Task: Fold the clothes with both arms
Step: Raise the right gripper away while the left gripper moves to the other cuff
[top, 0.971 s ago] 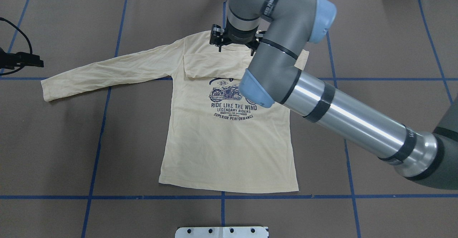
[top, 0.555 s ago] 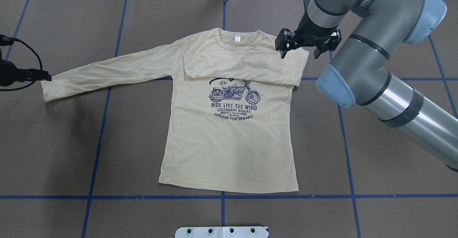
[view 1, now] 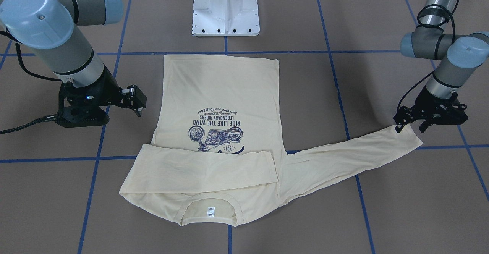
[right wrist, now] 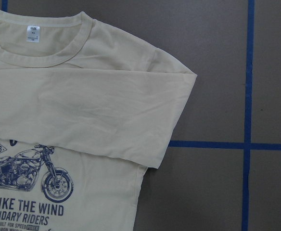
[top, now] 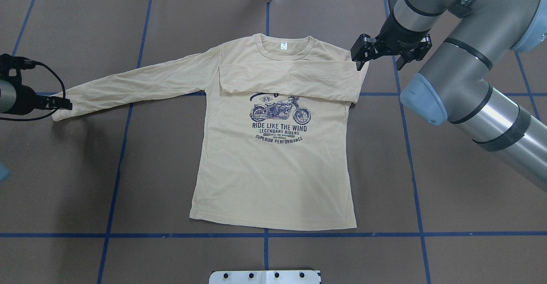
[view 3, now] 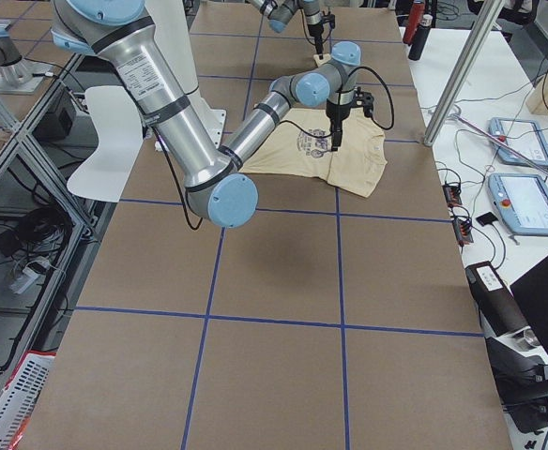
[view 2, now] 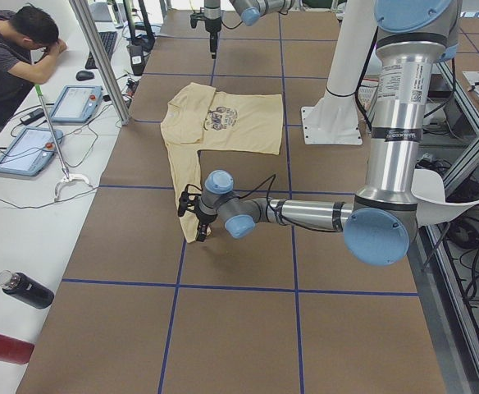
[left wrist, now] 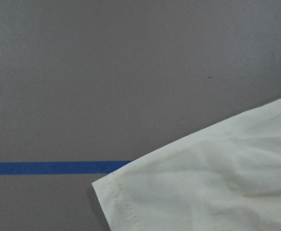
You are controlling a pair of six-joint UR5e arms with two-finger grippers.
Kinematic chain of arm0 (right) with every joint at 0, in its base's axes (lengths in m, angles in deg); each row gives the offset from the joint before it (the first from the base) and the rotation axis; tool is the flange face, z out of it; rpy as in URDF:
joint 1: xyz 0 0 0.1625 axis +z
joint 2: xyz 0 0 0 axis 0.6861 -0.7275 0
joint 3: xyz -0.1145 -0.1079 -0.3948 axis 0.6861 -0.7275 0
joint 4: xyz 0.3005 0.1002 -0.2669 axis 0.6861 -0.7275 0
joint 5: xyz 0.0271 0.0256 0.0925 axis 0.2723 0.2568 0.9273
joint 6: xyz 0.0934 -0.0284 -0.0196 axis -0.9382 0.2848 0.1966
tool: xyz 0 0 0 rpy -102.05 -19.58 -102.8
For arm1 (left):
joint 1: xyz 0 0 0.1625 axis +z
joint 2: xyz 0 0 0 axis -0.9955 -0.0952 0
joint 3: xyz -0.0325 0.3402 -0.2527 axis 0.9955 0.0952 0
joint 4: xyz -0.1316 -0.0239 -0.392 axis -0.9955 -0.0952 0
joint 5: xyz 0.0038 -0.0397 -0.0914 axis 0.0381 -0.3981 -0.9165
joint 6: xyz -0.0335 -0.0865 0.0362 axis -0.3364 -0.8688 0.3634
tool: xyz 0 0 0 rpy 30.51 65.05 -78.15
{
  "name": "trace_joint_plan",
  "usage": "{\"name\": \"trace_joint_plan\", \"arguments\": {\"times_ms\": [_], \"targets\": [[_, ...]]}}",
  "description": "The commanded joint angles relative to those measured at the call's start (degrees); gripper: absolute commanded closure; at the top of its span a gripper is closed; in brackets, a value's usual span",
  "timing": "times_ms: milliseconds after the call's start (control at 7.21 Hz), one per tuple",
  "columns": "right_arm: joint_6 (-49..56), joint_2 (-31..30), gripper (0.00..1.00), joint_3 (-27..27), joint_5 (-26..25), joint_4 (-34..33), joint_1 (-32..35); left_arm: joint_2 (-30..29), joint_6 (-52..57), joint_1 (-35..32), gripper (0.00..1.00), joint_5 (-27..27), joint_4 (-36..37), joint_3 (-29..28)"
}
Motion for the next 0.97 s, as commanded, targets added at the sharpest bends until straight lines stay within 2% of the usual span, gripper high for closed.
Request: {"name": "trace_joint_plan", "arguments": {"times_ms": [0, 416, 832], "targets": [[0.07, 0.12, 0.00, 0.03, 0.20, 0.08, 0.13, -0.05, 0.49, 0.11, 0.21, 0.58, 0.11, -0.80], [-0.02, 0.21, 0.00, 0.03, 0.11, 0.26, 0.13, -0.05, 0.58, 0.11, 0.23, 0.67, 0.02, -1.69], [-0.02, 0.30, 0.00, 0.03, 0.11, 0.35, 0.05, -0.05, 0.58, 0.11, 0.32, 0.67, 0.02, -1.95]]}}
